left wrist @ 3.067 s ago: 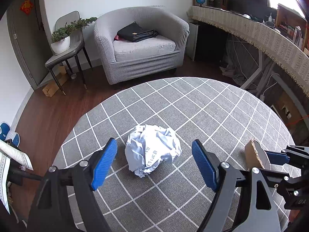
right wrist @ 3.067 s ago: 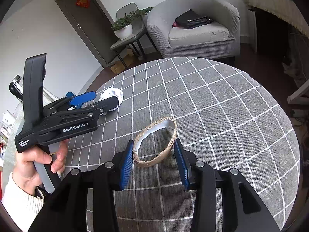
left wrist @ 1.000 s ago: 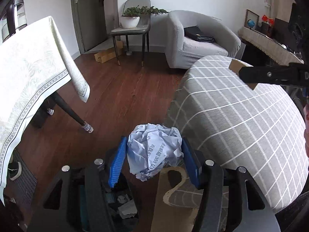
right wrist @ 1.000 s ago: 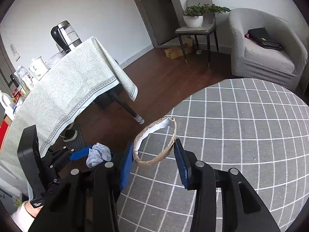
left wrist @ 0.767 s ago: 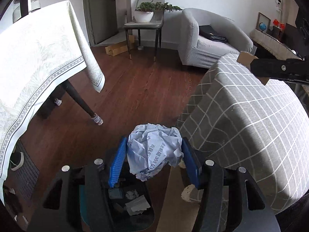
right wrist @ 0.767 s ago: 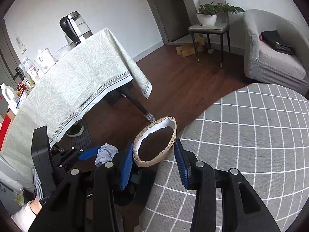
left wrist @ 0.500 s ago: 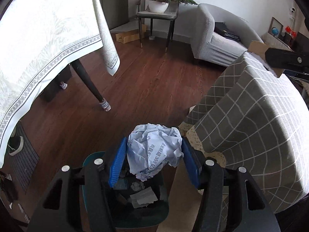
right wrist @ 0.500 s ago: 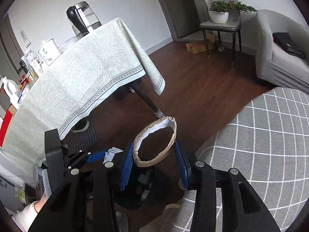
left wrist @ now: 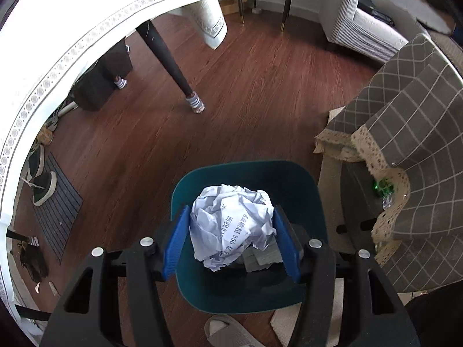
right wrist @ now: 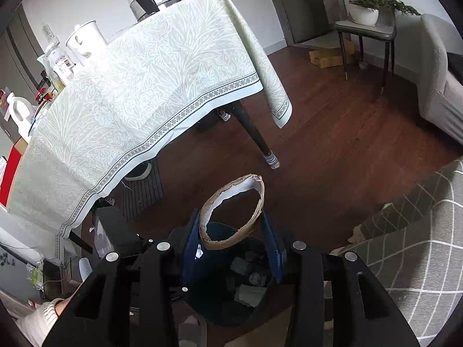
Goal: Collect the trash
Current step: 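Open the left tool to drop the paper while the right tool drops the ring into the bin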
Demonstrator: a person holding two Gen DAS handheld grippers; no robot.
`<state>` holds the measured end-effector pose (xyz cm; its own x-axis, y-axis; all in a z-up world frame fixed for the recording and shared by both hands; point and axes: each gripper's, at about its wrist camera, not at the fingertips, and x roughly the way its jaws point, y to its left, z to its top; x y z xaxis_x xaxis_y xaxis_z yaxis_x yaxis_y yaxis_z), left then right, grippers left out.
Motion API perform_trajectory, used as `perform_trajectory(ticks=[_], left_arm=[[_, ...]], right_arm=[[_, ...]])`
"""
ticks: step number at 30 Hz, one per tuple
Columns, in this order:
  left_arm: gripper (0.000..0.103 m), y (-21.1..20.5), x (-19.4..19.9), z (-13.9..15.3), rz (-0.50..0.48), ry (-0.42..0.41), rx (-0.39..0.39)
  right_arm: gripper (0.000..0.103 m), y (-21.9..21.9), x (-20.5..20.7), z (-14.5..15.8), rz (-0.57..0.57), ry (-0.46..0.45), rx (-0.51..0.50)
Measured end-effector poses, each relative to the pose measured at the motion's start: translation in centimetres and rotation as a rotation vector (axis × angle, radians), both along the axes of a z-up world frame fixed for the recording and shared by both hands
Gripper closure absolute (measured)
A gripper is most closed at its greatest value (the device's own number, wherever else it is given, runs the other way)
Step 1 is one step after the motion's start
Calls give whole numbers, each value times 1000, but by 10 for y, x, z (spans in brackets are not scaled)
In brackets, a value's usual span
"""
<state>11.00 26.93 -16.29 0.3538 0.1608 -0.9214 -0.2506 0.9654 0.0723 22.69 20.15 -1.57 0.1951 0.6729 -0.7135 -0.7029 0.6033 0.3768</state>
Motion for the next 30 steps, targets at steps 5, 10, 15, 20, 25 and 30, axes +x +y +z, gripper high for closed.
perform_trajectory(ticks=[5,10,15,20,25,30], left_arm=[[43,9,-11,-22,-12,59,-11],[39,15,-17,-35,-35,90,-26],[31,21,-22,-41,-44,101,-13],[31,30,-29,-36,-41,81,-21],[31,44,-38,-20,-8,31,-27],[31,60,-47,0,35,-29,-44]], right_arm=[[61,27,-7,-11,37,13,-14],[61,44,-7,-27,54,34,-35],[61,61,-9,-40,74,47,-53],[61,76,-9,-55,81,62,-79],[61,91,-11,-71,91,78,-112],[61,104,-16,-92,101,98,-154]])
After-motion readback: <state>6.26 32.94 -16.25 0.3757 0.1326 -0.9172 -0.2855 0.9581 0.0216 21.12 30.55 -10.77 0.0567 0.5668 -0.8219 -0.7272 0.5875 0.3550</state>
